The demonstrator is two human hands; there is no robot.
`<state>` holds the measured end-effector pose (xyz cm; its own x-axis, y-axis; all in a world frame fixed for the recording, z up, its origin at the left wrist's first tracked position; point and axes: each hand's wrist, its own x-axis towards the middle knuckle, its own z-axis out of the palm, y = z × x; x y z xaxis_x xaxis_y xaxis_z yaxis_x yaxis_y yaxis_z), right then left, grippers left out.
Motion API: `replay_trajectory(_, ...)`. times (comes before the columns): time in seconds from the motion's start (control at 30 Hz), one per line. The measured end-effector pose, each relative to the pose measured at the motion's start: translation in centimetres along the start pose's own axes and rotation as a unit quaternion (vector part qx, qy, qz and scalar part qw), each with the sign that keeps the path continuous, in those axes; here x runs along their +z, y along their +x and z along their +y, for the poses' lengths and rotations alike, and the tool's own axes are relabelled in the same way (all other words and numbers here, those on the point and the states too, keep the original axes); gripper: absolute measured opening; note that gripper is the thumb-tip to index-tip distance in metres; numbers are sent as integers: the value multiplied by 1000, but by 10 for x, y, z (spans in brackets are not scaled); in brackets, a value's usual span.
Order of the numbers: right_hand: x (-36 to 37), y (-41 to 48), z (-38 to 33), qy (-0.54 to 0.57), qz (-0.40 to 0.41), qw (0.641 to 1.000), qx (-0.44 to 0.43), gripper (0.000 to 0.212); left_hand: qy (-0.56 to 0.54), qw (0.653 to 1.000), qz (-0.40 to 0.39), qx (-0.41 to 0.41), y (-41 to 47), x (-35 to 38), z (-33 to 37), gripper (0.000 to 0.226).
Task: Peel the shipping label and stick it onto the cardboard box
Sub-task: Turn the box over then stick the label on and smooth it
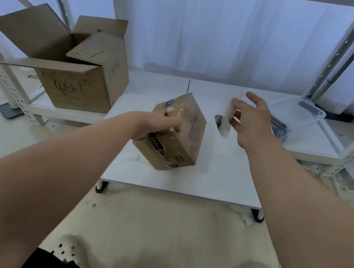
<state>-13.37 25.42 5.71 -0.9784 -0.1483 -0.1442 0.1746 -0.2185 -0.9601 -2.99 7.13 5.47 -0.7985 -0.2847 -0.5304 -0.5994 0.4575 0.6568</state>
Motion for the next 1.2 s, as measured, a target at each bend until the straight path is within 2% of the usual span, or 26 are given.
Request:
replay_trajectory(0.1, 6, -2, 6, -14, -6, 1000, 10, 45, -71, 997, -24, 4, -12, -13, -14, 32)
replay_trajectory(0.2, 11, -3, 6, -14, -7, 1000, -1, 45, -112, 993, -31, -10, -8, -13, -24, 20)
replay_trajectory(0.33, 12, -6, 6, -32, -12, 999, -5, 46, -119, 992, -33, -11, -1, -12, -26, 39)
replay_trajectory(0.43, 12, -9, 5, -34, -18, 999, -17, 46, -124, 992, -33, -22, 2, -16, -38, 43)
replay_trajectory(0.6, 17, -10, -2, -13, -24, 999, -30, 45, -50, 997, -50, -5, 2, -2, -44, 60)
replay_trajectory(0.67, 20, -12, -3, -9, -29, 999, -31, 45, -27, 999, -18, 21, 4, -2, -41, 67)
replay_trajectory(0.73, 22, -14, -3, -6, -36, 999, -32, 46, 22, 997, 48, 64, 8, -4, -40, 76)
replay_trajectory(0.87, 27, -16, -4, 2, -54, 998, -41, 43, 96, 971, 136, 173, 19, -4, -30, 70)
replay_trajectory(0.93, 26, -17, -4, 9, -54, 997, -44, 40, 138, 960, 157, 188, 26, 0, -21, 68)
replay_trajectory(1.1, 24, -17, -3, 8, -57, 998, -30, 33, 251, 945, 118, 171, 42, 11, -15, 72)
replay_trajectory(1.2, 24, -16, -7, 16, -58, 998, -33, 32, 276, 944, 91, 159, 39, 12, -17, 73)
